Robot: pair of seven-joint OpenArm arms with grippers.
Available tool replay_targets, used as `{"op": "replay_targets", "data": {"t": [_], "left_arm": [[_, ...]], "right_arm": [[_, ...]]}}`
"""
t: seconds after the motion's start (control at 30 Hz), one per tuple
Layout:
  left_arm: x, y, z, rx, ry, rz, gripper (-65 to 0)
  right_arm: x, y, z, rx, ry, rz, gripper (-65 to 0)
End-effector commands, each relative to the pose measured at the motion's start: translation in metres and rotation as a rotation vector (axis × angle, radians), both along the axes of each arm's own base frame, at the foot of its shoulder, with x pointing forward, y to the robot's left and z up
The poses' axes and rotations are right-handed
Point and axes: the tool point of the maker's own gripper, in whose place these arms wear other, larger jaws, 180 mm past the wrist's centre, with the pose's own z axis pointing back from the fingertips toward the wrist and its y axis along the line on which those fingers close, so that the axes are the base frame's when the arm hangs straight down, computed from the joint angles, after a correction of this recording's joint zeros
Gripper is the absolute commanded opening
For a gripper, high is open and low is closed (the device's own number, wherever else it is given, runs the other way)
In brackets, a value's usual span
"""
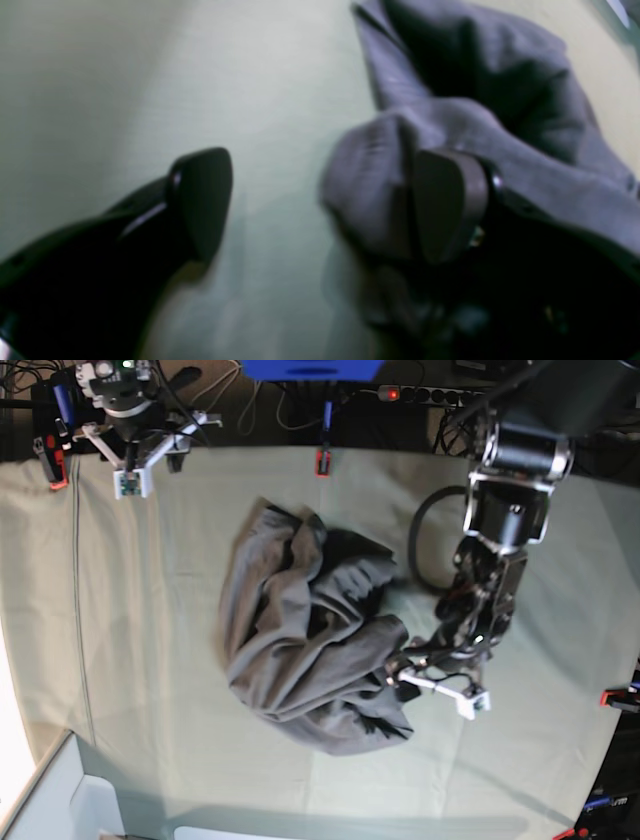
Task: Layout the t-shirt on the table in an organized manner, then fold the t-shirt properly
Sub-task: 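Reach the left gripper down and grasp the edge of the grey t-shirt, then drag the grasped shirt edge away from the pile with the left gripper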
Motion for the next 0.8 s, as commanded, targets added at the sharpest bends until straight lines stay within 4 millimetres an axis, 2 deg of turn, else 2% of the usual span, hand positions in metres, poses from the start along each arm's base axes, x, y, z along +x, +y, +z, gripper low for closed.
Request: {"op": "replay_targets", "data": {"t": [0.0,0.1,0.2,0.23,0.3,0.4,0.43,0.5,0.53,0.6,0.67,0.77], "left_arm": [[0.019,-0.005,0.02,0.003,-0.053,-0.012,-10.3],[0.019,-0.021,0.014,0.033,-0.031,-0.071,-11.0],[0.018,-0.027,0.013,0.046,-0.041,-0.09,-19.6],[0.018,-0.026,0.013,0.048,-0.048,-0.085,-24.1],[0.013,-0.024,0.008,0.052,-0.049,-0.078,-37.6],[0.01,-0.021,0.006,0.048,-0.05,-0.069,-62.6],[0.013,-0.02,0.012,0.048,-0.063,-0.072,-65.0],[0.02,-0.018,0.033,0.038,-0.112,-0.078,-63.2],[0.019,-0.007,0.04,0.034,-0.128,-0.063,-64.3],[0.019,0.014,0.067,0.011,-0.186,-0.04,-65.0],[0.018,0.031,0.106,-0.017,-0.257,-0.038,-64.8],[0.005,0.069,0.159,-0.022,-0.359,-0.009,-64.8]], "right_arm": [[0.003,0.0,0.006,-0.001,-0.024,-0.002,-37.0],[0.003,0.003,0.006,0.008,-0.024,-0.01,-37.0],[0.003,0.003,0.006,0.009,-0.025,-0.011,-37.0],[0.003,0.003,0.006,0.009,-0.025,-0.011,-37.0],[0.004,0.003,0.006,0.009,-0.027,-0.011,-37.0],[0.005,0.003,0.006,0.009,-0.03,-0.011,-37.0],[0.006,0.003,0.006,0.009,-0.031,-0.011,-37.0],[0.006,0.003,0.006,0.009,-0.031,-0.011,-37.0],[0.007,0.003,0.007,0.009,-0.033,-0.011,-37.0],[0.014,0.003,0.009,0.009,-0.051,-0.011,-37.0],[0.016,0.003,0.01,0.007,-0.057,-0.009,-37.0],[0.025,0.003,0.013,0.006,-0.079,-0.005,-37.0]]}}
